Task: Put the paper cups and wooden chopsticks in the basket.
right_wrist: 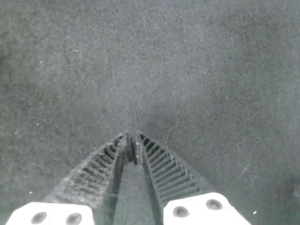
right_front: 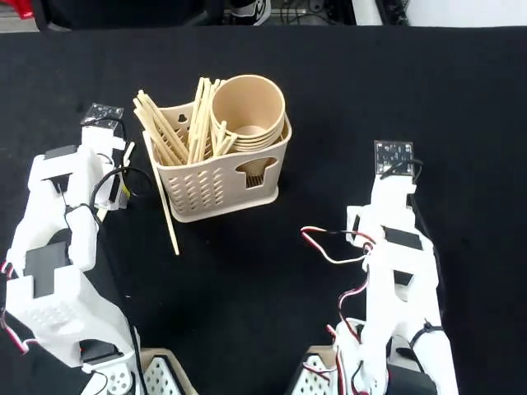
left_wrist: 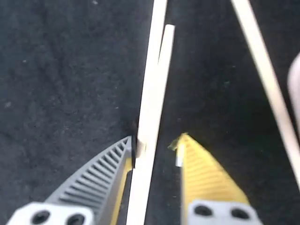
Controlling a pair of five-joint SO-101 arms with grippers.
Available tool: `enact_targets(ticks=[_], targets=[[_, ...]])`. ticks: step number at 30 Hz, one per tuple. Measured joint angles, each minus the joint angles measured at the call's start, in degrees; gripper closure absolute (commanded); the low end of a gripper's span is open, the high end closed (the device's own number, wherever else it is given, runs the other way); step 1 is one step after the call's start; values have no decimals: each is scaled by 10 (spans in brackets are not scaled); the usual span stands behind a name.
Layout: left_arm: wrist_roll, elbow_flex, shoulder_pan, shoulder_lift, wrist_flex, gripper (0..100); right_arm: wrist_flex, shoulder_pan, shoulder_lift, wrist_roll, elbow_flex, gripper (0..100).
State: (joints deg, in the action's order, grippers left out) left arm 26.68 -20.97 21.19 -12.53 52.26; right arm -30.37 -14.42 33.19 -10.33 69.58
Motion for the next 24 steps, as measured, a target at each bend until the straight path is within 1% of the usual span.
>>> enact_targets(ticks=[1, 11, 14, 18, 24], targets=[[0, 0, 0, 0, 0, 973, 0, 0, 0, 0, 0, 977], [-1, 0, 4, 2, 0, 971, 0, 0, 0, 0, 0, 977], [-1, -7, 21, 25, -2, 971, 0, 0, 0, 0, 0, 977], [-3, -40, 25, 119, -2, 971, 0, 0, 0, 0, 0, 977], [-18, -107, 25, 332, -2, 971, 0, 0, 0, 0, 0, 977]])
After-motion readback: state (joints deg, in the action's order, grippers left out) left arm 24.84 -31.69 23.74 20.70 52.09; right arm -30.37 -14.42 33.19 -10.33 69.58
